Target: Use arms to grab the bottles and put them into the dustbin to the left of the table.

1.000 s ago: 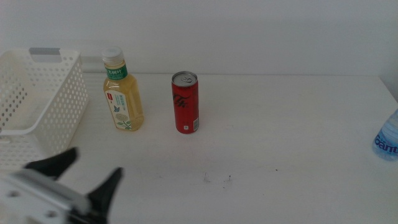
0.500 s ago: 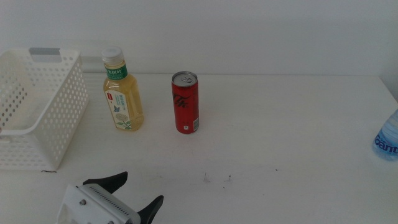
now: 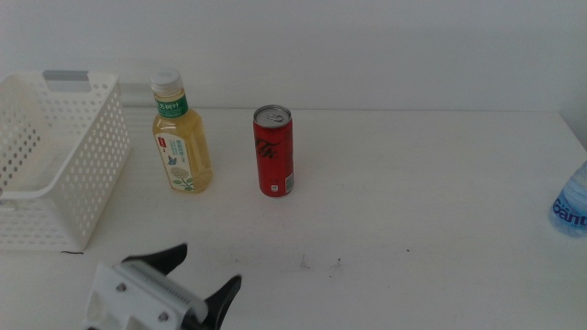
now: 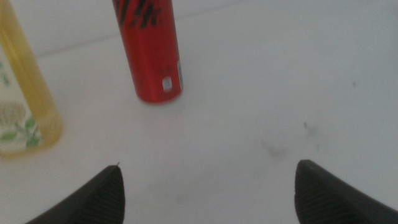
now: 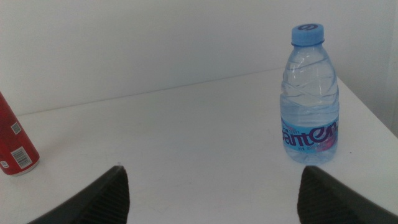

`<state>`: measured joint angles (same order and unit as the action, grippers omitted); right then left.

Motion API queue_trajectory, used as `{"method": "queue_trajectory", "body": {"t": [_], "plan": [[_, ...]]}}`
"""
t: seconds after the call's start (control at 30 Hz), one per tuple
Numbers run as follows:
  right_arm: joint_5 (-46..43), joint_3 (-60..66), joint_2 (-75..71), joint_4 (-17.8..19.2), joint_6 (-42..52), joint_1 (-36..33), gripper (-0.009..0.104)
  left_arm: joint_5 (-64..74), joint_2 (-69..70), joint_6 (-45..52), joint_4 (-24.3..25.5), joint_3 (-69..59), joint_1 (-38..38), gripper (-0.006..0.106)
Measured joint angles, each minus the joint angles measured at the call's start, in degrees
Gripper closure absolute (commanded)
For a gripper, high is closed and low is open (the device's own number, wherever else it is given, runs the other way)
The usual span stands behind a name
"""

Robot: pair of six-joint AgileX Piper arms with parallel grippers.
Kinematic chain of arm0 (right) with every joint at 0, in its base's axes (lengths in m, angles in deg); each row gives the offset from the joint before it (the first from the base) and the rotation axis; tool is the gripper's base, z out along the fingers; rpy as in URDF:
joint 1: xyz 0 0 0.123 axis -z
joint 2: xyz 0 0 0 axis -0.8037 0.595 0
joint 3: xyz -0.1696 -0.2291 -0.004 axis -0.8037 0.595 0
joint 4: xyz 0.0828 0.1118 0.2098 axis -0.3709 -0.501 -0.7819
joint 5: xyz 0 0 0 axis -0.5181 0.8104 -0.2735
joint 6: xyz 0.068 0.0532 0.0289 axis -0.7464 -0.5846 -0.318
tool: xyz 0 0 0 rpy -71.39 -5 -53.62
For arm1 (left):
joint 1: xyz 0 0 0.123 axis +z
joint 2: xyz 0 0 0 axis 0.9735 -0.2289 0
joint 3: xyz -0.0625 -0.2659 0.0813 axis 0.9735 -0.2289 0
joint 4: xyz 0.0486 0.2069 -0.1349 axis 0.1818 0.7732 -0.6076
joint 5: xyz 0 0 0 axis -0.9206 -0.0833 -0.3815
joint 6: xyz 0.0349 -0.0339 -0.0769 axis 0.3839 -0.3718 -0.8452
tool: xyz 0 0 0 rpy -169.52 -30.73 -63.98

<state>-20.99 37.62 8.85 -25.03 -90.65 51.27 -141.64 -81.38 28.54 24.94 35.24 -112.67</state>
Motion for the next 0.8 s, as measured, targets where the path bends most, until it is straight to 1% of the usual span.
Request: {"method": "queue_trajectory", "body": {"t": [0.2, 0.33, 0.47, 0.6, 0.8], "plan": [[0.0, 0.0, 0.0, 0.0, 0.0, 0.0, 0.009, 0.2, -0.1, 0.6, -2.6, 6.2, 0.0, 0.007], [0.0, 0.0, 0.0, 0.0, 0.0, 0.0, 0.009, 4.2, -0.2, 0.5, -3.6, 10.6, 0.0, 0.007], [0.0, 0.0, 0.0, 0.0, 0.0, 0.0, 0.009, 9.4, -1.2, 2.4, -5.0, 16.5, 0.0, 0.007], [0.0, 0.0, 0.0, 0.0, 0.0, 0.0, 0.009, 9.3, -7.5, 2.5, -5.5, 22.0, 0.6, 0.007], [0.0, 0.0, 0.0, 0.0, 0.0, 0.0, 0.009, 4.4, -18.9, 1.1, -7.1, 29.1, 1.0, 0.007]]}}
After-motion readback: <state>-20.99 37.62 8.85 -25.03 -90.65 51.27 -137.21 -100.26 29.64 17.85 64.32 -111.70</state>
